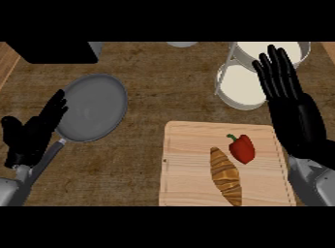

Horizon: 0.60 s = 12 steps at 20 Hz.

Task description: Pick the croissant from the cutting board and place it in the tiered basket

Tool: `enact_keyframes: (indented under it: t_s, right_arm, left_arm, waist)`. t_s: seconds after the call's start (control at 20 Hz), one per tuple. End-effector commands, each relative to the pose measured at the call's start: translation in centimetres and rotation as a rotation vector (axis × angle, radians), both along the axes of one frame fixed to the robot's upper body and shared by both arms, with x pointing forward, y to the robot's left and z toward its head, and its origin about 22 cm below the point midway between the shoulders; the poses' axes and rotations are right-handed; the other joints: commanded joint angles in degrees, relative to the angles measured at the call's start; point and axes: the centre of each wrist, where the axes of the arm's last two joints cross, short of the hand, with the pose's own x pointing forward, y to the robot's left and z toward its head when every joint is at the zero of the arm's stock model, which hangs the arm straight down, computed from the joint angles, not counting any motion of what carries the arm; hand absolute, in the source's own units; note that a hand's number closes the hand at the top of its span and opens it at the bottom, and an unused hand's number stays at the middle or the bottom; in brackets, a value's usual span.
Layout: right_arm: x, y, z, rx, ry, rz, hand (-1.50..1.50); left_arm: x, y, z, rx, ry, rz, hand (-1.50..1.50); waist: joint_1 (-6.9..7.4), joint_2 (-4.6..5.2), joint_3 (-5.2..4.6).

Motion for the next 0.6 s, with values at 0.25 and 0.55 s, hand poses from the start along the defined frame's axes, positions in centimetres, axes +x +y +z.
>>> enact_keyframes:
  t_s: [0.25,0.55]
  right_arm:
    - [1.7,-4.7,-1.8,0.295,0.106,0.406,1.5]
    - [-0.1,-4.4,-9.0,0.438,0.428,0.613,-1.5]
  left_arm:
    - [1.6,-5.8,2.6,-0.014,-0.32,0.011,0.0]
    - [0.7,-8.3,1.0,-0.069,-0.27,-0.016,0.0]
  waist:
    - [0.65,1.0,-0.16]
    - [1.55,1.48,-0.15]
